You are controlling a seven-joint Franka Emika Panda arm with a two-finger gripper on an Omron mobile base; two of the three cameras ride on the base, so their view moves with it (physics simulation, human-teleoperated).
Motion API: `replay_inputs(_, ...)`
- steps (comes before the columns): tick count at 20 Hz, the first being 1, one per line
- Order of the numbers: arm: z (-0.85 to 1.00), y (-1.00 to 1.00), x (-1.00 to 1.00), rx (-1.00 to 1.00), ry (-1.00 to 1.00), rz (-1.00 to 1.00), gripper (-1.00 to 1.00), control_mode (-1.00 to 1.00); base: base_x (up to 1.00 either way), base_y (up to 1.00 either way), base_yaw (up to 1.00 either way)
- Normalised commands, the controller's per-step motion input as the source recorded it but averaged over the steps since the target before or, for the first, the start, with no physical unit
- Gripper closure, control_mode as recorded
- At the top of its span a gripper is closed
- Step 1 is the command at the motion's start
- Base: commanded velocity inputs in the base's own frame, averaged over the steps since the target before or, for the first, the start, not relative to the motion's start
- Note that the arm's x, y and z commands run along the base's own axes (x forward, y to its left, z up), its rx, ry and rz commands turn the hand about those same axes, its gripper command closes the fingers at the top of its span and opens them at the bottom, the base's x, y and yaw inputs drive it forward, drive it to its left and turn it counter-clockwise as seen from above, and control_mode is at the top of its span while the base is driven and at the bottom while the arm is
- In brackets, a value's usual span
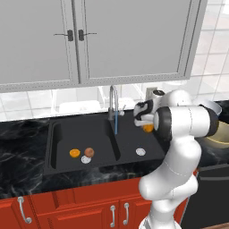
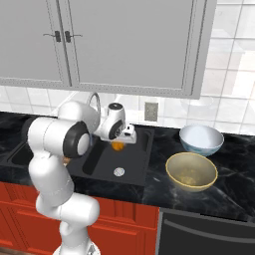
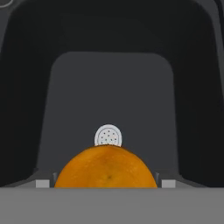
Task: Pick the oranges from the sink and place them in one bowl. Place the onion in the other bowl. Then turn off the sink faucet.
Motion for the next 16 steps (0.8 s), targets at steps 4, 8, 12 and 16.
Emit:
replay_inputs(4,0.46,0.0,-0.27,0.0,-0.01,0.0,1.0,-1.0,0.0,0.0,0.0)
replay_inputs(8,0.45,-0.05,-0.23,0.0,-0.01,0.0,1.0,-1.0,0.0,0.0,0.0)
replay_inputs(12,0.44,-0.08,-0.21,0.0,0.0,0.0,1.0,-1.0,0.0,0.0,0.0)
replay_inputs(16,0.41,-0.06,-0.2,0.0,0.0,0.0,1.0,-1.0,0.0,0.0,0.0)
